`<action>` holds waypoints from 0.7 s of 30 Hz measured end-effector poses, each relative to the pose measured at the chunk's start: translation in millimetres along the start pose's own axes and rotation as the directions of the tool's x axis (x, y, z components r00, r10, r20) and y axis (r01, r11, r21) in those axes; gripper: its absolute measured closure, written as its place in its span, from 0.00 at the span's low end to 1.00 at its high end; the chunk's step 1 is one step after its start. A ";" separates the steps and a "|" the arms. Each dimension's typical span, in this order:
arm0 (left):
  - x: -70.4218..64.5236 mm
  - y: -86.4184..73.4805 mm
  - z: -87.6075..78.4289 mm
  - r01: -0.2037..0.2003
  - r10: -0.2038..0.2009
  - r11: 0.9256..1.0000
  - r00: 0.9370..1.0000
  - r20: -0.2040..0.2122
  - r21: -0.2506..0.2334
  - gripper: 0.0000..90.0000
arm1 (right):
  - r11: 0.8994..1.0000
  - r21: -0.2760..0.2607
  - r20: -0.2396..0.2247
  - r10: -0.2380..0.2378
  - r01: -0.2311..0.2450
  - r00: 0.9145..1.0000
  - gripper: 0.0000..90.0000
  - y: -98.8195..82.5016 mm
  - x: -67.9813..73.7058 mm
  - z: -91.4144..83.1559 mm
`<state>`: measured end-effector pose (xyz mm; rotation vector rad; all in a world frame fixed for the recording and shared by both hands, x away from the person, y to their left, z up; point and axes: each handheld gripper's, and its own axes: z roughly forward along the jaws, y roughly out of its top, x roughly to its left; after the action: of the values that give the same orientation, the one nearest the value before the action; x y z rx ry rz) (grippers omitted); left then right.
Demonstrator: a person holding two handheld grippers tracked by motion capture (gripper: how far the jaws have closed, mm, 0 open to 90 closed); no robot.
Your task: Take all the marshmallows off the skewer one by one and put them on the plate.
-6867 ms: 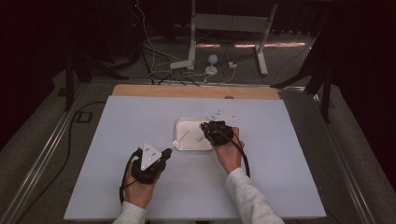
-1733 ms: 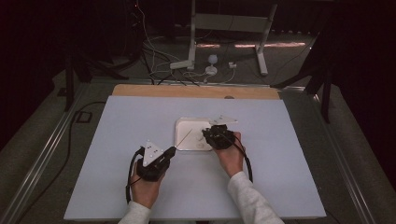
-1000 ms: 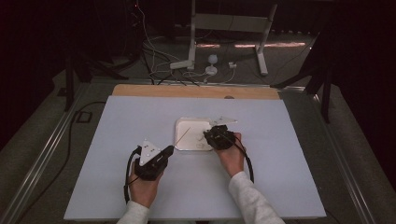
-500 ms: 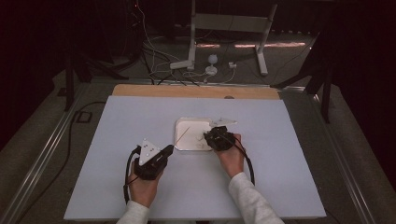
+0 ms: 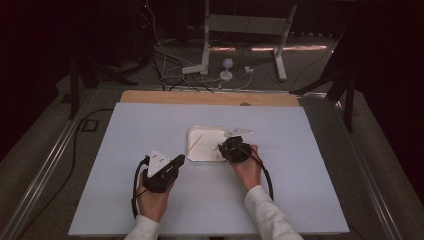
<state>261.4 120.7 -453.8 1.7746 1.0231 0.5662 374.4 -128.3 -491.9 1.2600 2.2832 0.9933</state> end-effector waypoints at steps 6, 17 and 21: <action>0.2 -0.6 0.2 0.003 -0.003 1.000 1.000 0.000 0.000 1.00 | 1.000 0.015 0.003 0.007 -0.007 1.000 0.88 -2.9 -2.3 3.4; 1.2 -1.0 0.6 0.004 -0.004 1.000 1.000 -0.001 0.001 1.00 | 0.999 0.016 0.001 0.037 -0.037 0.999 0.62 -4.9 -5.7 4.7; 0.9 -1.2 1.1 0.004 -0.004 1.000 1.000 -0.002 0.002 1.00 | 0.999 -0.012 -0.036 0.046 -0.046 0.998 0.46 -3.9 -6.4 2.0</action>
<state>262.3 121.1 -455.4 1.7741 1.0286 0.5653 376.7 -134.3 -496.2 1.3054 2.2803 1.0532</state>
